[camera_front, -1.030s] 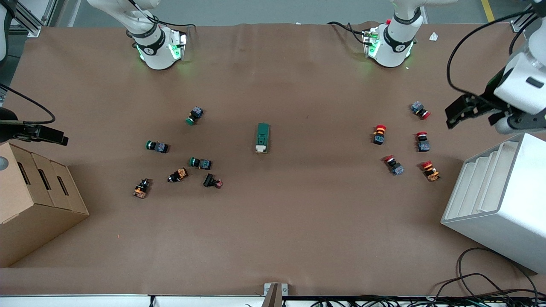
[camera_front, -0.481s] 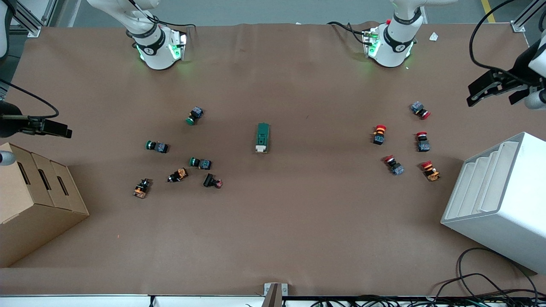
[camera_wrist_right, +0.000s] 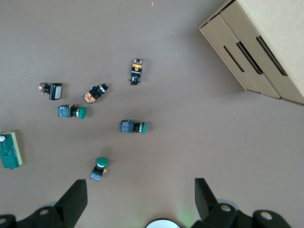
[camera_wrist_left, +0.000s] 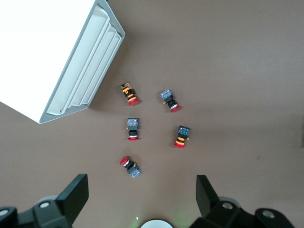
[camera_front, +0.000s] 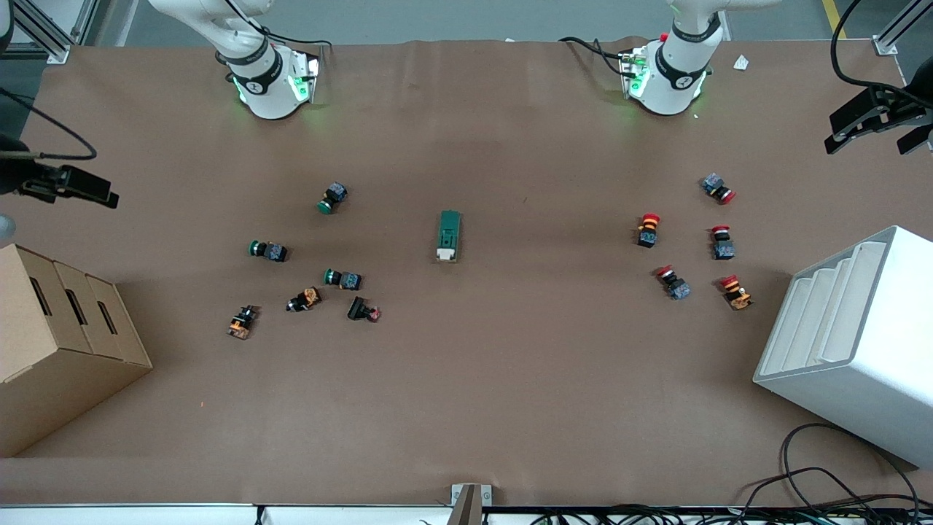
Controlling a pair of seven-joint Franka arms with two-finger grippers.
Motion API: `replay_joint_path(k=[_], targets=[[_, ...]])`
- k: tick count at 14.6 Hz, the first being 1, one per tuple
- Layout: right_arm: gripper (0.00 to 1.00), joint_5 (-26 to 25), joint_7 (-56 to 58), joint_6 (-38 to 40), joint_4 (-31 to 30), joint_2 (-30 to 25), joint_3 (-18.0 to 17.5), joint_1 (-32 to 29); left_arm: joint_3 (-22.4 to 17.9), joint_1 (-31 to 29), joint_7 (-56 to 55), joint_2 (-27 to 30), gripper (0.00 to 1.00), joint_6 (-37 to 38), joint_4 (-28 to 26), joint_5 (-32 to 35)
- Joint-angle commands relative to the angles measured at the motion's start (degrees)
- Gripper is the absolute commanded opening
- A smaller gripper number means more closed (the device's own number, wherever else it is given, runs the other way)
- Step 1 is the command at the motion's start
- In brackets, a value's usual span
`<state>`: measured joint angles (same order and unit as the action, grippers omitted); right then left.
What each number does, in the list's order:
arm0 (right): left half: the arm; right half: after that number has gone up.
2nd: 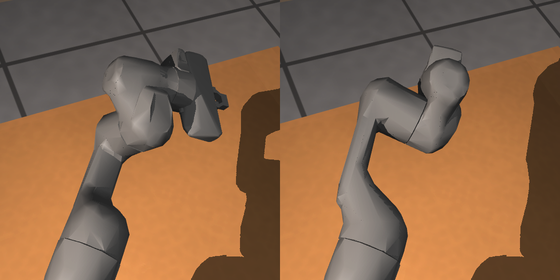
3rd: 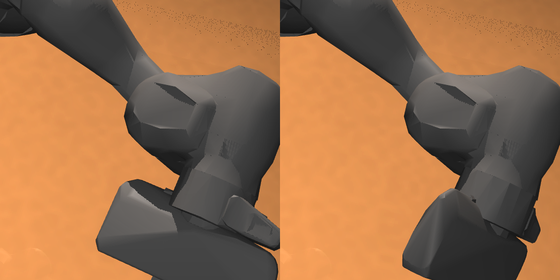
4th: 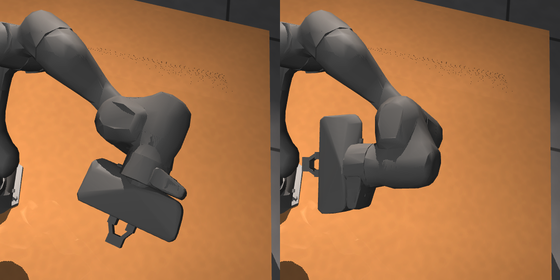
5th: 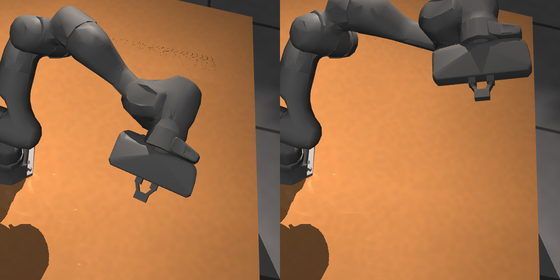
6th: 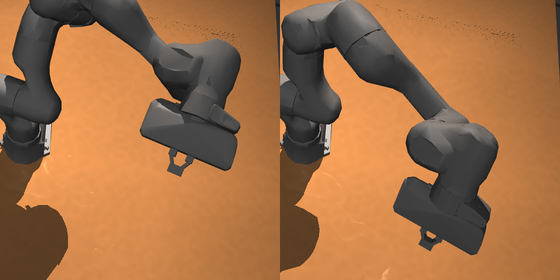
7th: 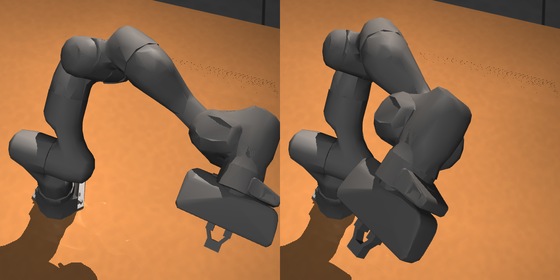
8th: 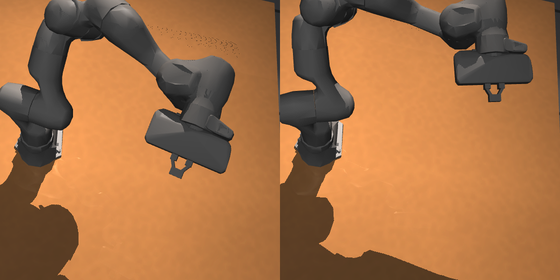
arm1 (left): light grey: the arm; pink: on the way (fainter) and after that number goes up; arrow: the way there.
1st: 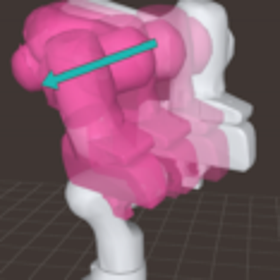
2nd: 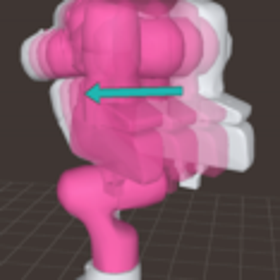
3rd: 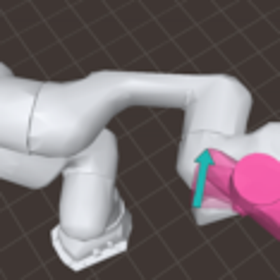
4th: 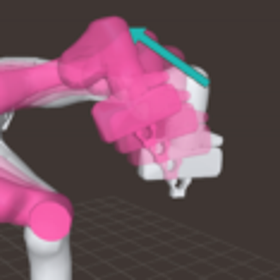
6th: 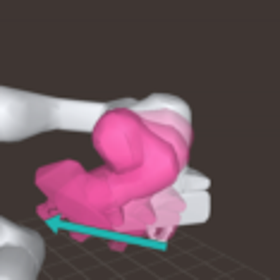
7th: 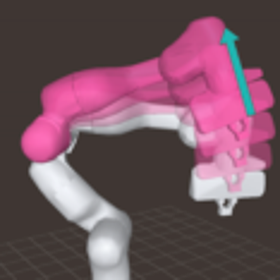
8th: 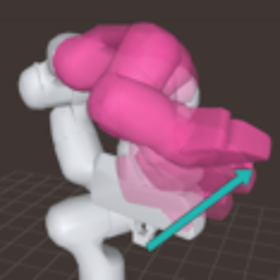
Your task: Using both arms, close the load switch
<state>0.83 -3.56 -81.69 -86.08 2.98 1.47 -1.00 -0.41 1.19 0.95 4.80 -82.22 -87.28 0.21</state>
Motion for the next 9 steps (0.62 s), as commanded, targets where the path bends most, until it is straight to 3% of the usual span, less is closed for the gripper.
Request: replay_joint_path(k=[1,9], targets=[[1.0,-0.83,0.04,-2.77,-7.08,-5.61,-0.5,-0.32,0.15,-0.49,1.08,1.18,1.0,-0.4,-1.31,-1.09],[1.0,-0.83,0.74,-1.63,-7.17,-9.74,-0.42,-0.49,3.05,-0.49,-0.42,2.76,1.0,-3.83,-5.26,-1.0]])
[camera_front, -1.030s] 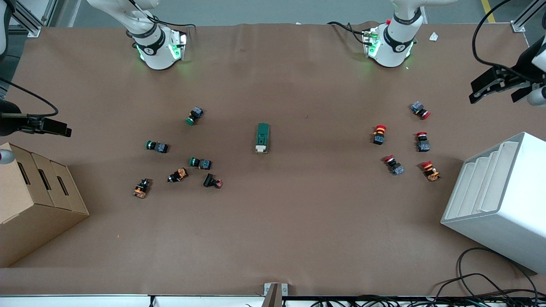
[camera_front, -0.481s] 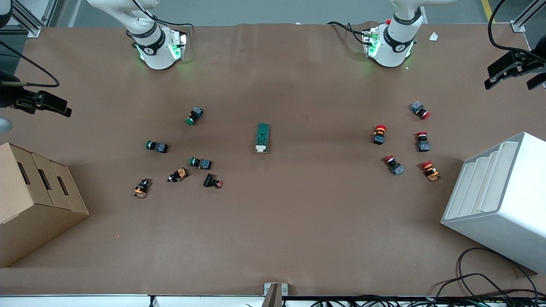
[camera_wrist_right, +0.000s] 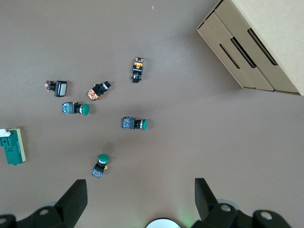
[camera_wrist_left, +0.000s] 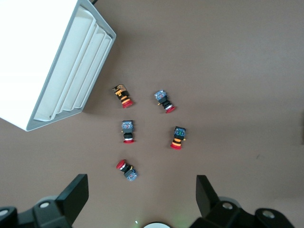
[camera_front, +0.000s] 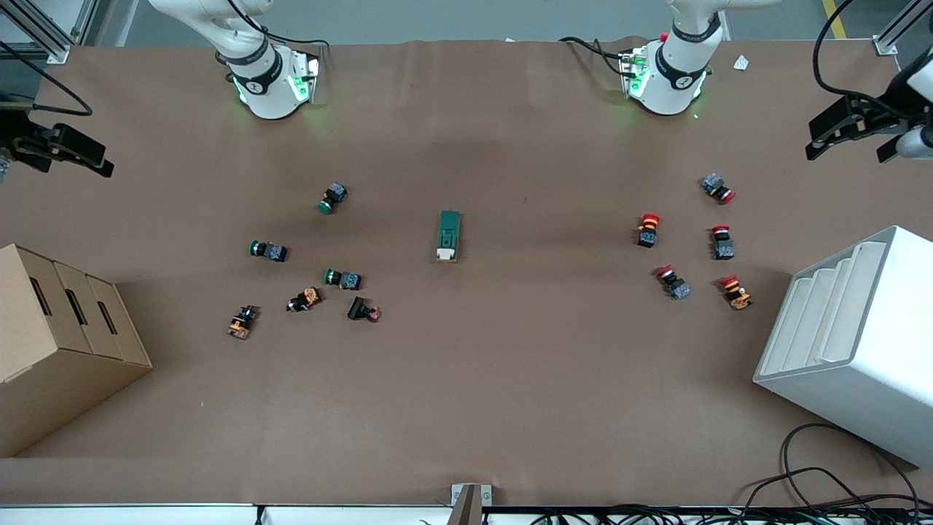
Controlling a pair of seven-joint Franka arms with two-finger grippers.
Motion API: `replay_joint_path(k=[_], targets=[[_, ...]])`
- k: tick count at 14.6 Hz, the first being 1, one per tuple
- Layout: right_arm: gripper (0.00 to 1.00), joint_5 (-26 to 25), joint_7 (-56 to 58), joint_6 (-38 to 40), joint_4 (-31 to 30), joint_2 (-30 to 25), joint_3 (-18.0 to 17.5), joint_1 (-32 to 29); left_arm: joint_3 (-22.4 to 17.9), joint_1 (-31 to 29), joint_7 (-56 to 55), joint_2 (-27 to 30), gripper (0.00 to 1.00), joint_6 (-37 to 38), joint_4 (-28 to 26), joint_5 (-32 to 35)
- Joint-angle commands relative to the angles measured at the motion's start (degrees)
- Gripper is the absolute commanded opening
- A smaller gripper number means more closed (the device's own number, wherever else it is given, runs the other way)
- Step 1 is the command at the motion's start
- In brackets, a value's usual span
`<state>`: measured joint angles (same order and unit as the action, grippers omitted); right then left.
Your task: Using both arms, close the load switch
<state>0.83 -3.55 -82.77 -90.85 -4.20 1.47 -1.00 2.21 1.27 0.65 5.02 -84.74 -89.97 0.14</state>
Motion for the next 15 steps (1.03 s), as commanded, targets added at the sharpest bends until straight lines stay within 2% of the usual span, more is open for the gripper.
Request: replay_joint_path(k=[1,2,5,15], targets=[[1.0,-0.83,0.82,-0.29,-2.58,-2.92,-0.41,-0.49,0.69,-0.56,-0.39,3.23,1.0,-1.31,-3.36,-0.93],[1.0,-0.91,0.82,-0.2,-3.45,-3.79,-0.41,-0.49,1.22,-0.65,-1.17,4.37,1.0,-1.48,-4.94,-0.93],[1.0,-0.91,1.0,-0.11,-3.98,-5.55,-0.15,-0.67,2.28,-0.74,-2.67,4.56,1.0,-1.48,-5.22,-0.93],[1.0,-1.44,1.96,-0.11,-3.63,-5.3,-0.41,-0.32,2.28,-1.26,-2.06,2.97,1.0,-0.78,-3.72,-1.19]])
